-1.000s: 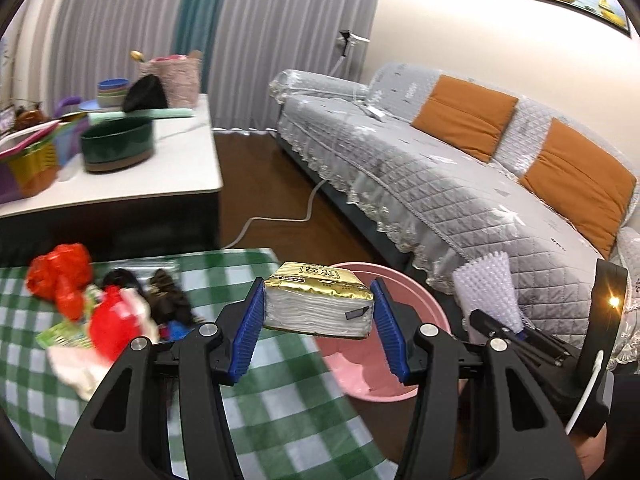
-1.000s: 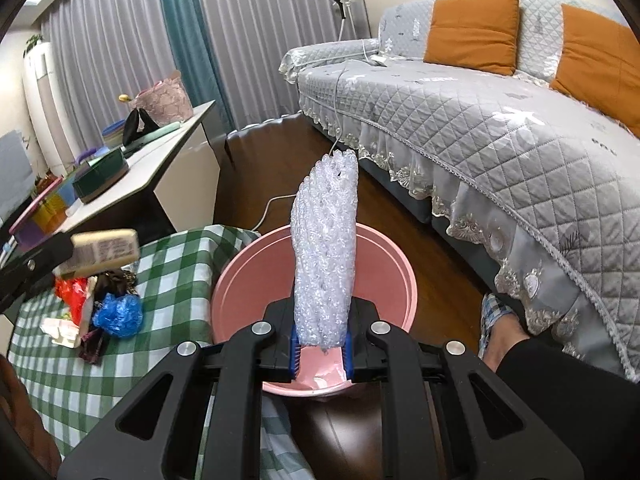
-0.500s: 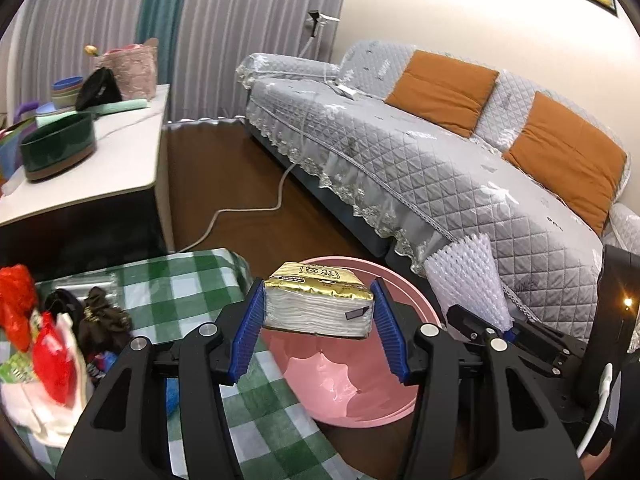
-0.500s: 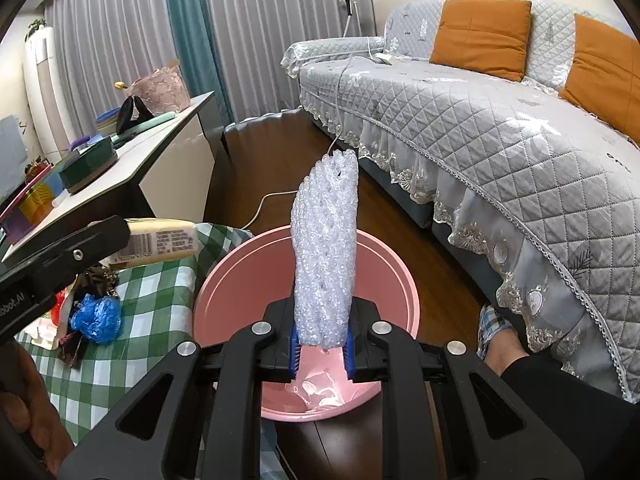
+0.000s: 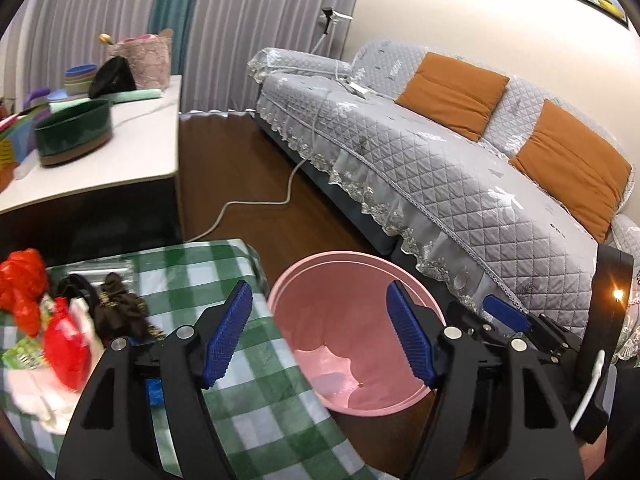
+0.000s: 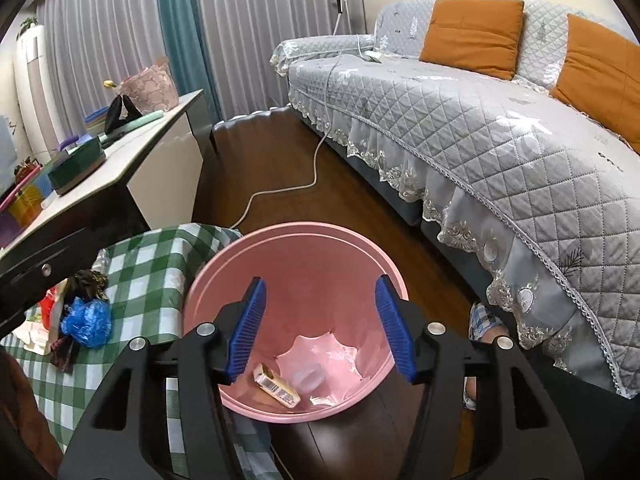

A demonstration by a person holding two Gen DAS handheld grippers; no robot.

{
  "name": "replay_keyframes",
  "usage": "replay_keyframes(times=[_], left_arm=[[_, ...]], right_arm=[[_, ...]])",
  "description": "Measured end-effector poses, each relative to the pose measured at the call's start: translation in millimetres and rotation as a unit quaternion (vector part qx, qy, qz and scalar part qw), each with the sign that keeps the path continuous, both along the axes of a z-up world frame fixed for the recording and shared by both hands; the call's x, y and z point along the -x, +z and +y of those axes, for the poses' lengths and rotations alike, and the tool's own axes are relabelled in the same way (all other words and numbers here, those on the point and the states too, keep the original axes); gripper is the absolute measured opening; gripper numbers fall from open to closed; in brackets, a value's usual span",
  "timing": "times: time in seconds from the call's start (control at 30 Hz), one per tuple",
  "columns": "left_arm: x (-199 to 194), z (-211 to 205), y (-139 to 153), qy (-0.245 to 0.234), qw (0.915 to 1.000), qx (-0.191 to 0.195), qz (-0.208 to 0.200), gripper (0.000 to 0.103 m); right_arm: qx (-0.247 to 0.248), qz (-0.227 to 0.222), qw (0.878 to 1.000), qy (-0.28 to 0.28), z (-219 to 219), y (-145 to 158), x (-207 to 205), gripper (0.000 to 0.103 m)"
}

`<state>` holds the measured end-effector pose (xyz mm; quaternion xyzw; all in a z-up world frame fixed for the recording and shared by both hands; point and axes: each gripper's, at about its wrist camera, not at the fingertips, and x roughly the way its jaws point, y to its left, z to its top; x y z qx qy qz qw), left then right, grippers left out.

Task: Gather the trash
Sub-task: 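Grasp the red bag with the left tool while the right tool grasps the blue bag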

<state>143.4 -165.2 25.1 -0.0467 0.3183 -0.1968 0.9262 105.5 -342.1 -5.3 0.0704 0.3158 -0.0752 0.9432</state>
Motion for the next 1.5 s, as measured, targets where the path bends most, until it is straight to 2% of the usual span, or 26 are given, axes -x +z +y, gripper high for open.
replay_keyframes(times=[0.43,0.53,0.63,0.77,0.83,0.9,1.03,1.3,1.5], left_arm=[[69,61,30,0.062,0.9977,-0.010,-0.024,0.068],[84,78,38,0.076,0.9964,-0.015,-0.033,0.068],[95,95,43,0.092,0.9948,-0.018,-0.039,0.062],[103,118,41,0.120,0.9915,-0.020,-0.045,0.060],[102,129,34,0.136,0.9897,-0.022,-0.039,0.058],[99,137,25,0.147,0.9882,-0.028,-0.032,0.052],[90,151,15,0.157,0.9867,-0.032,-0.027,0.049],[62,173,0,0.155,0.9878,-0.008,-0.013,0.049],[42,177,-16,0.153,0.9881,0.000,0.014,0.049]], right_arm=[[-0.023,-0.045,0.997,0.061,51,29,33,0.057],[-0.033,-0.055,0.995,0.079,62,35,40,0.054],[-0.039,-0.060,0.993,0.096,71,38,44,0.048],[-0.041,-0.059,0.991,0.116,85,36,46,0.044],[-0.040,-0.058,0.990,0.124,91,34,46,0.044],[-0.041,-0.056,0.989,0.132,98,30,45,0.044],[-0.046,-0.049,0.987,0.143,109,23,41,0.044],[-0.056,-0.029,0.984,0.164,136,3,23,0.044],[-0.069,-0.009,0.983,0.171,151,-11,7,0.044]])
